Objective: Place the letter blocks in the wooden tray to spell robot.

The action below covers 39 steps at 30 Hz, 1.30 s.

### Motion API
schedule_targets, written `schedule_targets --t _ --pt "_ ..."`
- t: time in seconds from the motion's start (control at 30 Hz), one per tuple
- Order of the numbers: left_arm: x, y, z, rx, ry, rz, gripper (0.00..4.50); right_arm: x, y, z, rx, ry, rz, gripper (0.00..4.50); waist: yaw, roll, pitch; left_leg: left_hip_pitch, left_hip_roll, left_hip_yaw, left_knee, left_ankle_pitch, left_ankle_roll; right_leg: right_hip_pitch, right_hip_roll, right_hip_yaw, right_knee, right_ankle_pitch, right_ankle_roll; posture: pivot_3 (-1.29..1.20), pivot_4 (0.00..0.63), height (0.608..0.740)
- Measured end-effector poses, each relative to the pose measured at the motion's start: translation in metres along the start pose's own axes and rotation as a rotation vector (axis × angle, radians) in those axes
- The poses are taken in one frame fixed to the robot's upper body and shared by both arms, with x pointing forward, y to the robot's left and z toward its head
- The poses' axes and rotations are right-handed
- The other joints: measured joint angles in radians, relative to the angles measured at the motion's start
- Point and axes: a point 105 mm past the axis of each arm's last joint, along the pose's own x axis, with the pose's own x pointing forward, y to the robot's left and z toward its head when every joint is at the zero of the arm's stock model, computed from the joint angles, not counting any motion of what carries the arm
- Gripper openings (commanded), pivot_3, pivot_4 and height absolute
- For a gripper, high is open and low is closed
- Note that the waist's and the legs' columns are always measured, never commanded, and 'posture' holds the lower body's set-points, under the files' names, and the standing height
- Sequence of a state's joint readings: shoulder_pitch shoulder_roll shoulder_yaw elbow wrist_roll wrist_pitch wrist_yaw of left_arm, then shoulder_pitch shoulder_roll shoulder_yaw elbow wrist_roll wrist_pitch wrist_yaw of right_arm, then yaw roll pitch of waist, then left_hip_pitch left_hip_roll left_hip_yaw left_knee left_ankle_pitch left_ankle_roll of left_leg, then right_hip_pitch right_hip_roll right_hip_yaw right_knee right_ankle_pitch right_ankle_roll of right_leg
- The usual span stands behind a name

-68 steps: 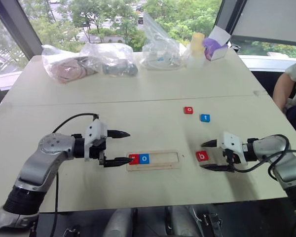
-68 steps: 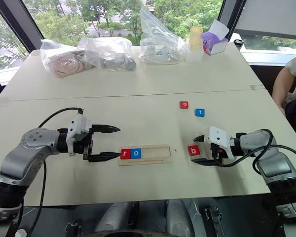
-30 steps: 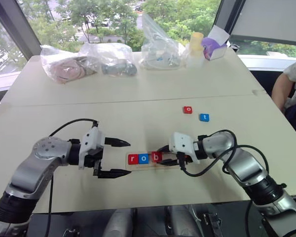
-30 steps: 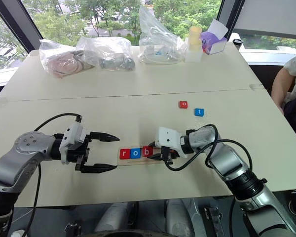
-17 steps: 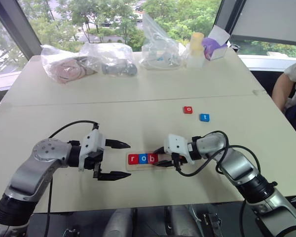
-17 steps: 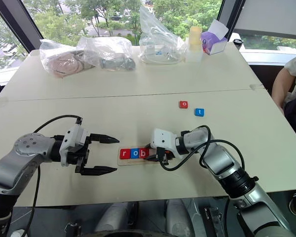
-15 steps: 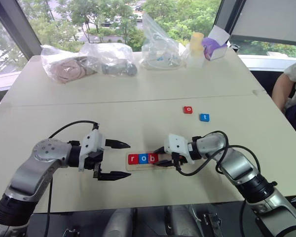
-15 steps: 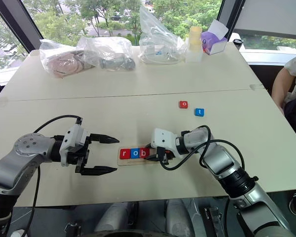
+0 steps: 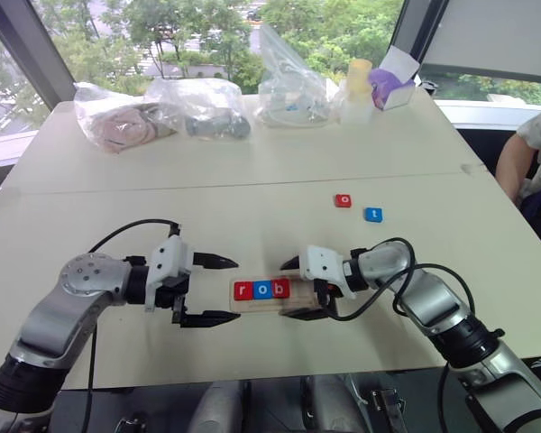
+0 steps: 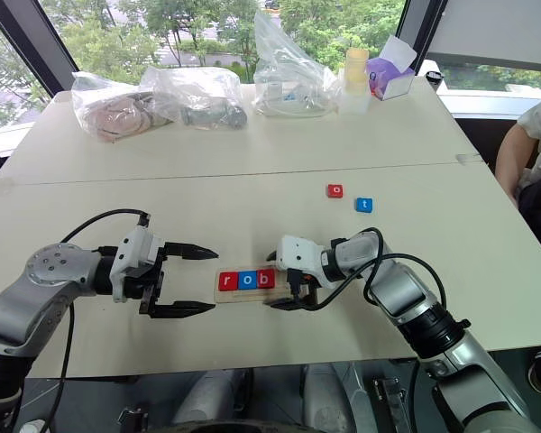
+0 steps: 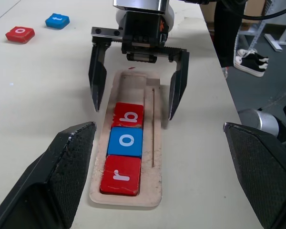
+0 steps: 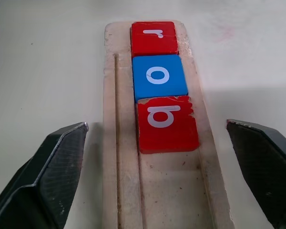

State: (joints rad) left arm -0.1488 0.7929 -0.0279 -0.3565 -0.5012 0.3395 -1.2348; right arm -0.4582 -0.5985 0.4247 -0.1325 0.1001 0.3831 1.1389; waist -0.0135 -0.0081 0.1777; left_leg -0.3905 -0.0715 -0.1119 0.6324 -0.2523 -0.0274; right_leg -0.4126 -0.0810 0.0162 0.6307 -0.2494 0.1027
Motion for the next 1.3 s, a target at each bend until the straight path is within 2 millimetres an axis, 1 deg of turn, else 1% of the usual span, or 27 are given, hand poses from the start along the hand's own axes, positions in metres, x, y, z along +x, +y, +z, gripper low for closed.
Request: schedule_targets --t 0.1,0.13,0.23,0.3,0.33,0.4,0.47,0.5,0.53,0.6,0.67,0.77,0.83,0.87,1.07,1.13,1.2,1.3 --pt "0.001 0.0 0.0 0.0 -0.005 0.0 4.5 -0.002 -0.008 0.009 -0.012 -0.02 -0.028 4.47 0.0 0.0 0.0 0.0 0.0 0.0 0.0 0.0 0.0 0.0 0.0 0.0 0.0 0.0 0.0 0.0 0.15 0.74" --pt "0.001 0.0 0.0 -0.001 -0.006 0.0 4.5 -0.004 -0.014 0.014 0.0 -0.04 -0.056 4.47 0.0 0.0 0.0 0.0 0.0 0.0 0.0 0.0 0.0 0.0 0.0 0.0 0.0 0.0 0.0 0.0 0.15 0.74" --pt "0.002 0.0 0.0 -0.001 -0.006 -0.001 4.5 -0.018 -0.044 0.031 0.028 -0.112 -0.213 4.47 0.0 0.0 0.0 0.0 0.0 0.0 0.0 0.0 0.0 0.0 0.0 0.0 0.0 0.0 0.0 0.0 0.15 0.74" --pt "0.002 0.0 0.0 -0.003 -0.006 0.0 4.5 -0.032 -0.066 0.035 0.057 -0.13 -0.349 4.47 0.001 0.0 0.0 0.0 0.0 0.0 0.0 0.0 0.0 0.0 0.0 0.0 0.0 0.0 0.0 0.0 0.15 0.74" --pt "0.002 0.0 0.0 -0.003 -0.007 0.0 4.5 -0.037 -0.08 0.033 0.091 -0.131 -0.436 4.47 0.0 0.0 0.0 0.0 0.0 0.0 0.0 0.0 0.0 -0.001 0.0 0.0 0.0 0.0 0.0 0.0 0.15 0.74" --pt "0.003 0.0 0.0 -0.002 -0.009 0.001 4.5 -0.056 -0.112 0.021 0.2 -0.1 -0.677 4.47 0.001 0.0 0.0 0.0 -0.001 0.0 -0.001 0.001 -0.001 -0.001 0.0 0.001 0.001 0.001 -0.001 0.0 0.15 0.74" --pt "0.005 -0.001 -0.002 -0.003 -0.005 -0.001 4.5 -0.077 -0.132 0.005 0.3 -0.042 -0.875 4.47 0.003 0.0 0.0 -0.001 -0.001 0.0 -0.001 0.001 -0.002 -0.002 0.0 0.001 0.001 0.001 -0.001 0.0 0.15 0.74" --pt "0.005 -0.001 -0.002 -0.003 -0.005 -0.001 4.5 -0.084 -0.136 -0.003 0.342 -0.013 -0.948 4.47 0.003 0.0 0.0 -0.001 -0.001 0.0 -0.002 0.001 -0.002 -0.002 0.0 0.001 0.001 0.001 -0.001 0.0 0.15 0.74" --pt "0.005 -0.001 -0.002 -0.003 -0.005 0.0 4.5 -0.09 -0.139 -0.013 0.388 0.016 -1.01 4.47 0.002 0.0 0.0 -0.001 -0.001 0.0 -0.002 0.001 -0.002 -0.003 0.0 0.001 0.001 0.001 -0.002 0.0 0.15 0.74" --pt "0.007 0.0 -0.001 0.001 -0.011 0.0 4.5 -0.089 -0.14 -0.024 0.464 0.035 -1.079 4.47 -0.002 0.0 0.0 -0.001 -0.001 0.002 -0.004 0.001 -0.002 -0.004 0.0 0.002 0.002 0.001 -0.001 0.0 0.15 0.74" --pt "0.011 0.0 0.001 0.007 -0.021 -0.007 4.5 -0.081 -0.14 -0.033 0.549 0.04 -1.119 4.47 -0.008 0.0 0.0 -0.001 0.0 0.003 -0.004 0.001 -0.002 -0.006 0.001 0.004 0.003 0.001 -0.001 0.0 0.15 0.74" --pt "0.011 0.001 0.001 0.015 -0.021 -0.006 4.5 -0.071 -0.137 -0.044 0.702 0.024 -1.14 4.47 -0.007 0.001 0.0 -0.001 0.0 0.003 -0.004 0.001 -0.002 -0.007 0.002 0.005 0.005 0.001 -0.001 0.0 0.15 0.74" --pt "0.011 0.002 -0.001 0.017 -0.014 0.0 4.5 -0.067 -0.135 -0.051 0.76 0.032 -1.151 4.47 -0.006 0.001 0.0 -0.001 0.0 0.004 -0.003 0.001 -0.002 -0.007 0.002 0.005 0.005 0.001 -0.002 0.0 0.15 0.74" --pt "0.01 0.003 -0.002 0.014 -0.011 0.004 4.5 -0.065 -0.135 -0.053 0.784 0.034 -1.158 4.47 -0.006 0.001 0.0 -0.001 0.0 0.004 -0.003 0.001 -0.002 -0.007 0.002 0.005 0.005 0.001 -0.002 0.0 0.15 0.74" --pt "0.01 0.004 -0.003 0.011 -0.01 0.015 4.5 -0.063 -0.141 -0.052 0.821 0.031 -1.178 4.47 -0.007 0.001 0.0 -0.001 0.0 0.004 -0.002 0.001 -0.002 -0.007 0.002 0.005 0.006 0.002 -0.002 0.0 0.15 0.74" --pt "0.01 0.005 -0.003 0.013 -0.01 0.023 4.5 -0.062 -0.143 -0.051 0.834 0.023 -1.182 3.95 -0.008 0.001 -0.001 -0.001 0.0 0.004 -0.002 0.001 -0.002 -0.007 0.002 0.005 0.006 0.002 -0.002 0.0 0.15 0.74" --pt "0.01 0.005 -0.003 0.013 -0.01 0.027 4.5 -0.063 -0.146 -0.052 0.843 0.025 -1.192 3.18 -0.009 0.001 -0.001 -0.001 0.0 0.004 -0.002 0.001 -0.002 -0.007 0.002 0.005 0.007 0.002 -0.002 0.0 0.15 0.74" --pt "0.01 0.005 -0.003 0.013 -0.011 0.029 4.5 -0.061 -0.147 -0.052 0.84 0.028 -1.198 1.52 -0.012 0.001 -0.001 0.0 0.0 0.004 -0.002 0.001 -0.002 -0.007 0.002 0.005 0.008 0.002 -0.002 0.0 0.15 0.74"
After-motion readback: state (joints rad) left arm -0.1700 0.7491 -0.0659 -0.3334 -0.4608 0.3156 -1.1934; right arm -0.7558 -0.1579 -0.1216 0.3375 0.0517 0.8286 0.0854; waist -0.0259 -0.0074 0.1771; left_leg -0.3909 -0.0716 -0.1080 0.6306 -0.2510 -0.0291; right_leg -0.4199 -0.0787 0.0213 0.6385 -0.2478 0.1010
